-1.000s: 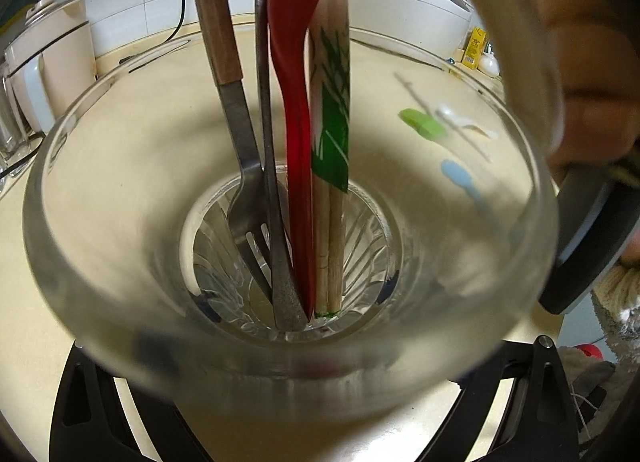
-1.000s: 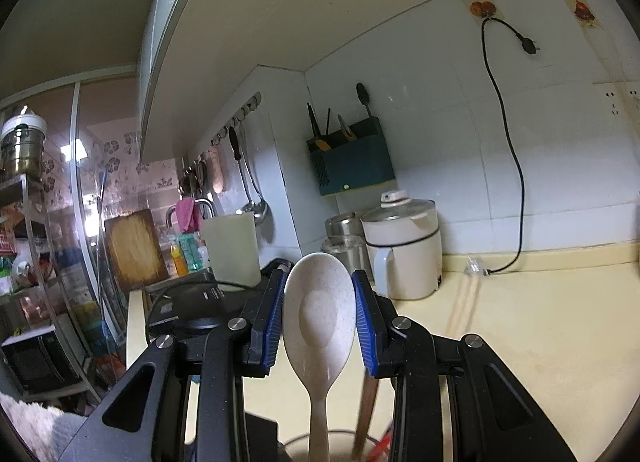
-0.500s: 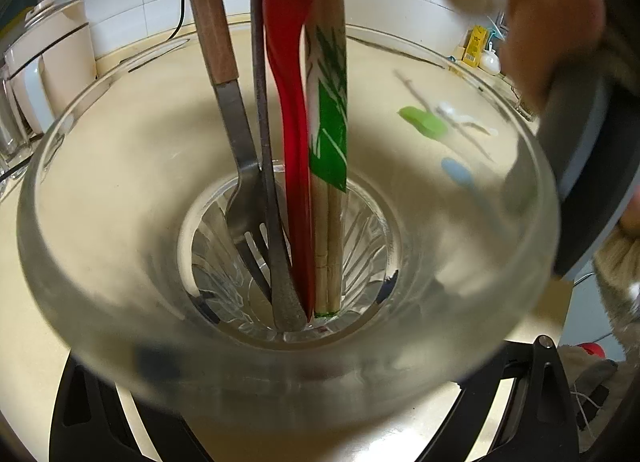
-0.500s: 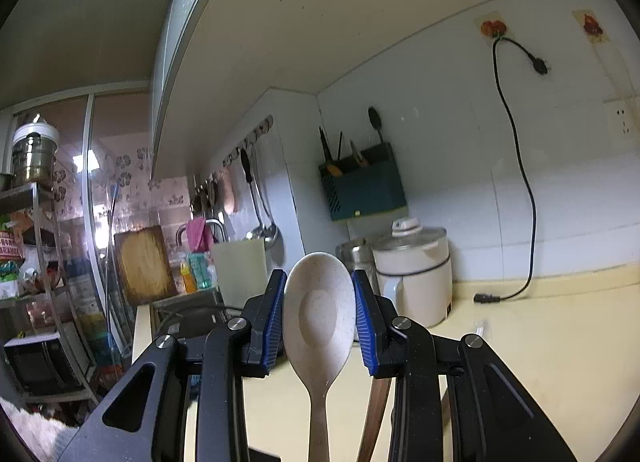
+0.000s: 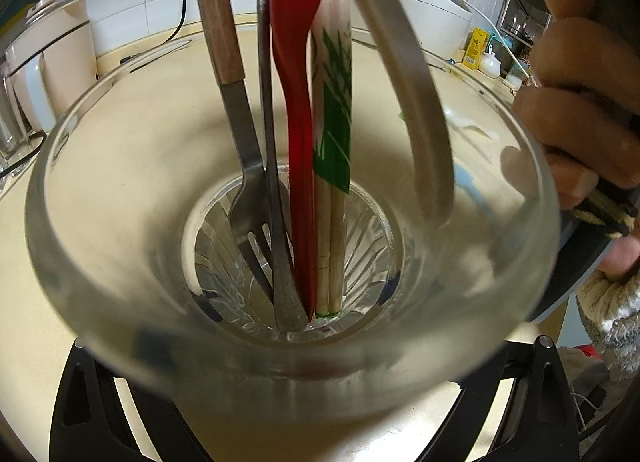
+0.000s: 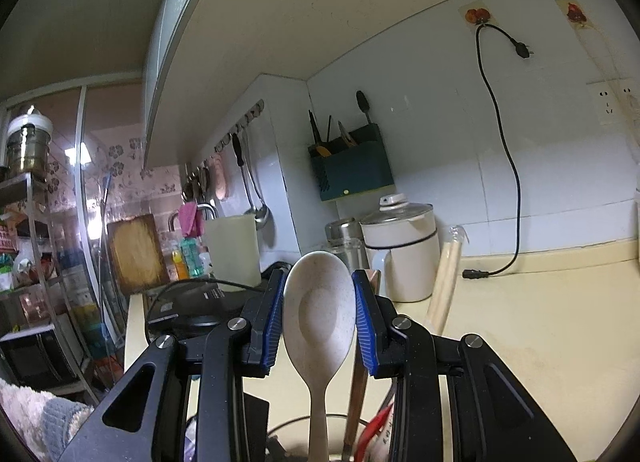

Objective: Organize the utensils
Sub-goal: 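Lower the rice paddle into the glass and open the right gripper, then move the right gripper back over the pile toward the green silicone brush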

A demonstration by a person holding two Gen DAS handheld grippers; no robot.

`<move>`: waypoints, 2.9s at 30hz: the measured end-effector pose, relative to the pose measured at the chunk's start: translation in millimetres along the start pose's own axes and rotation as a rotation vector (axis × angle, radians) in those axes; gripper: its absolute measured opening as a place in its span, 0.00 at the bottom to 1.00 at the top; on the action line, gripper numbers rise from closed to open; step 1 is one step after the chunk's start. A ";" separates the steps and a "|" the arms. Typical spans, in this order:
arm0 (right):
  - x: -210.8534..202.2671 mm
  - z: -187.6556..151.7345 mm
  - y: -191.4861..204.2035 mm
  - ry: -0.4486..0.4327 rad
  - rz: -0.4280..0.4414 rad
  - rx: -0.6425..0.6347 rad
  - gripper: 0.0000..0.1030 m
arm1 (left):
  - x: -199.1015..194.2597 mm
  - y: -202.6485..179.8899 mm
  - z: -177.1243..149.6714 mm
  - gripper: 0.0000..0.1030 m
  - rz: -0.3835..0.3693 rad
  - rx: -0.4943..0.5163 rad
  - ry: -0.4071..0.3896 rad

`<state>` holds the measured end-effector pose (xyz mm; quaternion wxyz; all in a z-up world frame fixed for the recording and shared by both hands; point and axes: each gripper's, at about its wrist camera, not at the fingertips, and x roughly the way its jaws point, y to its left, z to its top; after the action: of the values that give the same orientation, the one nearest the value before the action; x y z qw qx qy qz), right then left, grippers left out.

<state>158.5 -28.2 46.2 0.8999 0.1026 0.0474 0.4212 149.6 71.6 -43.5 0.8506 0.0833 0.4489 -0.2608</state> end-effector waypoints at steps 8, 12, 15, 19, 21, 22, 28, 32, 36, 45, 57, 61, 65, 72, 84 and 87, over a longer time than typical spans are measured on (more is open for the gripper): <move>28.5 4.8 17.1 0.262 -0.043 -0.087 0.36 | 0.6 0.4 -0.2 0.95 0.004 0.003 0.002; 28.5 4.7 24.6 0.267 -0.047 -0.114 0.38 | -0.2 -0.9 -1.4 0.95 0.004 0.003 0.002; 23.0 8.7 25.6 0.249 -0.058 -0.110 0.39 | -0.3 -0.9 -1.4 0.95 0.004 0.003 0.001; 9.9 17.2 26.9 0.213 -0.077 -0.111 0.39 | -0.3 0.1 -1.6 0.95 0.001 0.001 0.001; 2.0 21.4 26.8 0.193 -0.085 -0.106 0.39 | -0.2 -0.1 -1.8 0.95 0.003 0.003 0.001; -3.6 23.0 26.1 0.182 -0.092 -0.101 0.39 | -0.2 -0.7 -1.2 0.95 0.005 0.003 0.002; -46.7 25.3 13.4 0.135 -0.198 -0.093 0.39 | 1.4 -2.2 0.3 0.95 0.010 0.003 0.003; -76.6 19.3 -9.8 0.145 -0.331 -0.079 0.39 | 0.6 -1.0 1.7 0.95 0.007 0.001 0.002; -108.1 7.8 -43.0 0.178 -0.499 -0.043 0.39 | 0.1 0.5 0.8 0.95 0.009 -0.001 0.003; -173.7 -32.0 -113.4 0.263 -0.836 0.044 0.39 | 0.0 0.2 0.8 0.95 0.027 0.005 0.007; -199.3 -53.2 -193.7 0.413 -0.943 0.339 0.39 | 5.2 -6.3 2.7 0.95 0.052 0.022 0.015; -197.0 -62.3 -210.2 0.473 -0.952 0.420 0.39 | 4.8 -5.6 2.6 0.95 0.046 0.017 0.013; -196.5 -68.7 -220.5 0.517 -0.962 0.465 0.39 | 4.7 -5.9 2.3 0.95 0.052 0.018 0.014; -190.6 -68.7 -218.2 0.554 -0.981 0.446 0.39 | 4.6 -5.7 2.1 0.95 0.050 0.017 0.014; -178.4 -68.4 -215.7 0.579 -0.963 0.420 0.39 | 5.4 -7.4 2.8 0.95 0.059 0.023 0.018; -181.3 -66.1 -213.9 0.542 -0.957 0.433 0.39 | 5.5 -7.2 3.0 0.95 0.059 0.025 0.018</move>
<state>191.1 -291.4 -66.5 0.9043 0.1399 0.4014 -0.0396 150.6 62.2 -45.5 0.8526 0.1093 0.4509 -0.2404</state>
